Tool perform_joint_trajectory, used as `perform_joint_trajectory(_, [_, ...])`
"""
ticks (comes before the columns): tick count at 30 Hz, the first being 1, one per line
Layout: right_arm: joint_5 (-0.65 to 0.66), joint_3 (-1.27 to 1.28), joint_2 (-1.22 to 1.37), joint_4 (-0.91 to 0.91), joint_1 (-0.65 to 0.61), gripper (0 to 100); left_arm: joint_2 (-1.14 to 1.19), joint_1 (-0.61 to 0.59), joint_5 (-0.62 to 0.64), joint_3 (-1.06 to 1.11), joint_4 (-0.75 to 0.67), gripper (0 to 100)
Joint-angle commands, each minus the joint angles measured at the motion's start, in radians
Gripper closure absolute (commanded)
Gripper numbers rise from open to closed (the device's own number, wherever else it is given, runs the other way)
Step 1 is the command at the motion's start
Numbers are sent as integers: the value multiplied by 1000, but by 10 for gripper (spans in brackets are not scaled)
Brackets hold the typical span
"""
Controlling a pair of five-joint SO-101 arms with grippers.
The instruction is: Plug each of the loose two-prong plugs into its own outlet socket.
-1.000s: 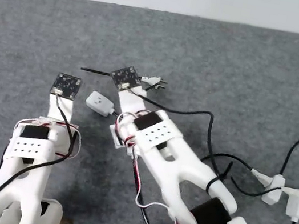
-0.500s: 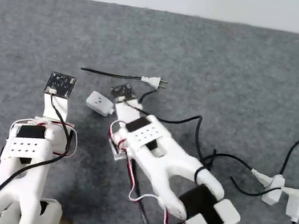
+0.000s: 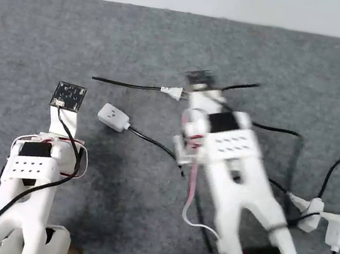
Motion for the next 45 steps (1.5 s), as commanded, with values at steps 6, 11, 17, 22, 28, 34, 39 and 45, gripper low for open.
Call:
perform_joint_trajectory(6, [281,-46,-114,84,496,991,-9,5,69,-33,-32,988])
perform_joint_trajectory(11, [436,83,-114,-48,722,990,-6,26,72,-33,-28,988])
perform_joint_trajectory(17, [456,213,-114,-223,851,873,-5,121,272,-33,8,988])
perform_joint_trajectory(22, [454,209,-127,-200,851,696,-3,230,376,-56,9,988])
perform_joint_trajectory(28, [384,115,-127,-53,769,735,-2,270,517,-130,9,988])
perform_joint_trajectory(34, [183,57,-120,5,516,843,221,270,603,-278,-26,988])
perform_joint_trajectory(39, [49,178,-114,-188,272,960,534,270,706,-529,-23,988])
perform_joint_trajectory(45, [71,466,-114,-550,183,969,683,255,741,-723,-29,988])
